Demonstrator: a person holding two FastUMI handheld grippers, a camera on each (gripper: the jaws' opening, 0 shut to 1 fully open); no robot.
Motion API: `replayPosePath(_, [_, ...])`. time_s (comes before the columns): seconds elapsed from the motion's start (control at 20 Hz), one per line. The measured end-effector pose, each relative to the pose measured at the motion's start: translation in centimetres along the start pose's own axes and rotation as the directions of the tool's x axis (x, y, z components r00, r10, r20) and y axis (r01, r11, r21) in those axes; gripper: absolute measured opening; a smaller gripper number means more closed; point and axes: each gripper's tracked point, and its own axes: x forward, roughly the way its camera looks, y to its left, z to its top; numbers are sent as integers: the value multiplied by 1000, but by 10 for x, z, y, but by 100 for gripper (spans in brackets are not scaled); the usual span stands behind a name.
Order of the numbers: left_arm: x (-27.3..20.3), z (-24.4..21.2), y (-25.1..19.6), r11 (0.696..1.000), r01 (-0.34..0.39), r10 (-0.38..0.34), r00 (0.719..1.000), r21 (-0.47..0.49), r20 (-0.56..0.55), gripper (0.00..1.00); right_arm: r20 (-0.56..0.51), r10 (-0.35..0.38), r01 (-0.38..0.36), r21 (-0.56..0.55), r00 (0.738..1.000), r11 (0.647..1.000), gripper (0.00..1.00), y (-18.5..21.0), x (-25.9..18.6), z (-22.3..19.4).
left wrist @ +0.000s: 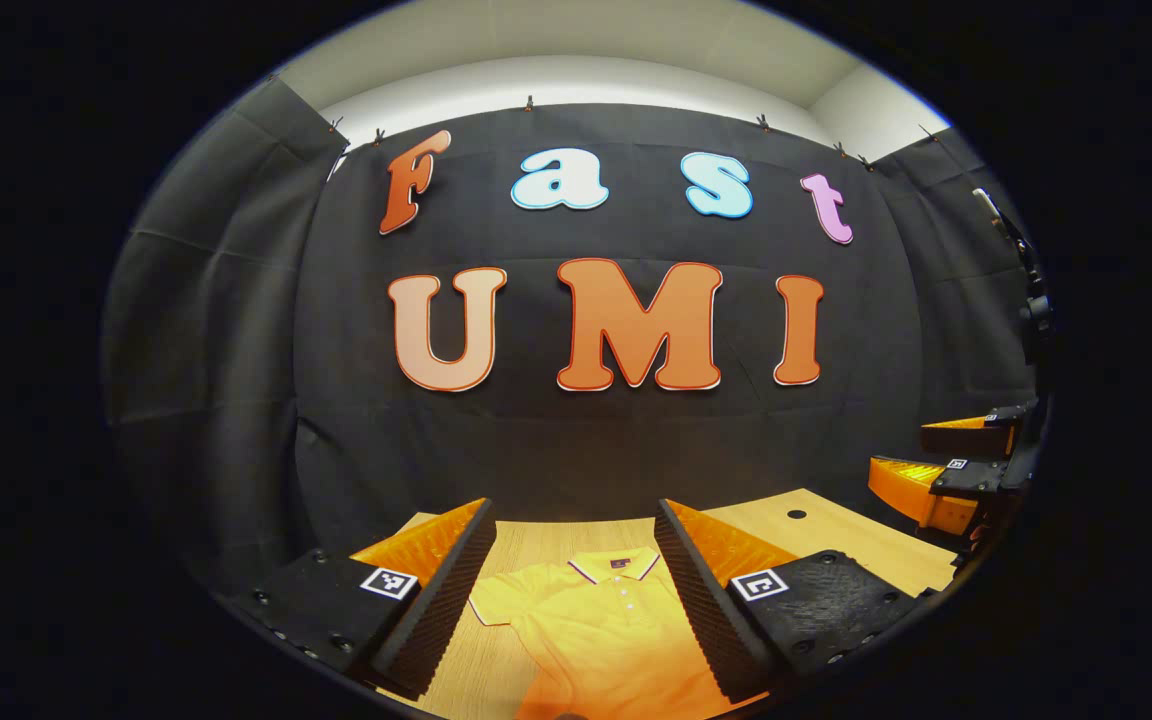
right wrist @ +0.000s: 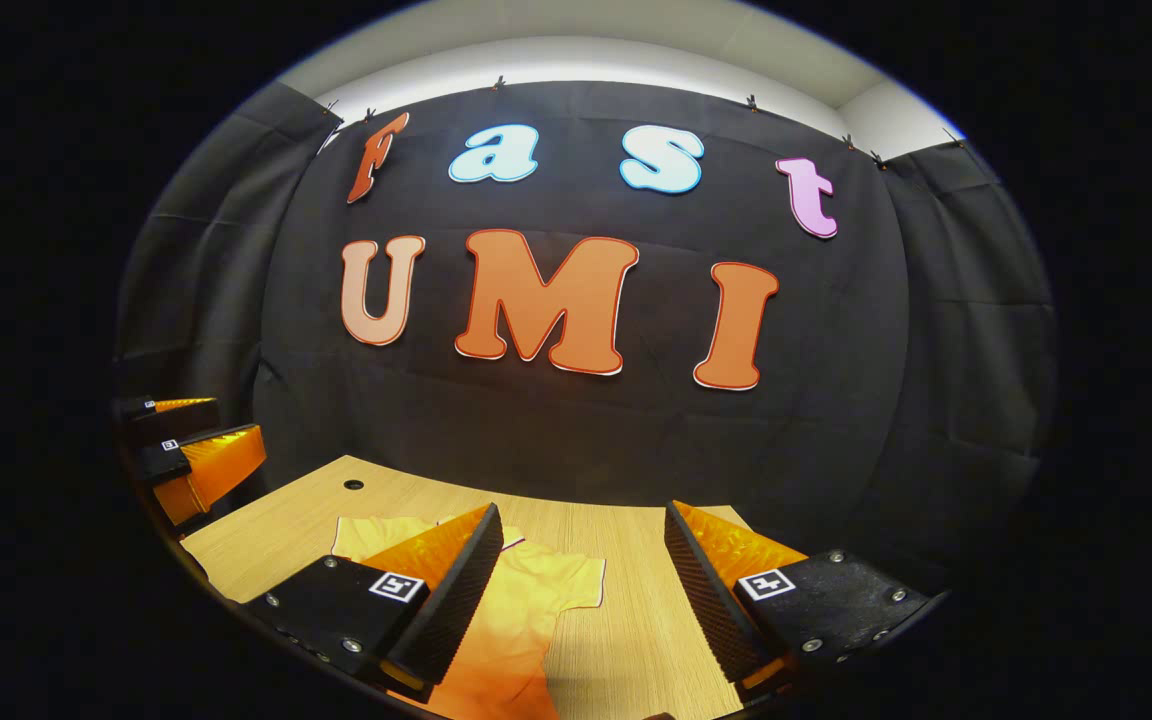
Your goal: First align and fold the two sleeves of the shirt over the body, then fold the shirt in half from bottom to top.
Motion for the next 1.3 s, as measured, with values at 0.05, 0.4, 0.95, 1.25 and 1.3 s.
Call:
replayPosePath(0.05, [-1,-2,0,1000,1,-1,1000,-1,-2,98,-1,2,-2,7,1000,1000,98,1,0,1])
replayPosePath(0.4, [-9,2,7,1000,-1,1,1000,16,15,98,-24,-18,18,3,1000,1000,98,0,2,-3])
replayPosePath(0.95, [-29,0,39,998,-38,37,999,52,19,98,-176,-20,23,10,984,1000,98,-4,47,-33])
replayPosePath(1.25, [-35,1,57,991,-111,110,994,76,19,98,-282,25,-19,21,959,1000,98,-1,92,-58])
replayPosePath(1.3, [-35,2,60,989,-127,126,992,79,18,98,-304,35,-31,19,952,999,98,0,100,-65])
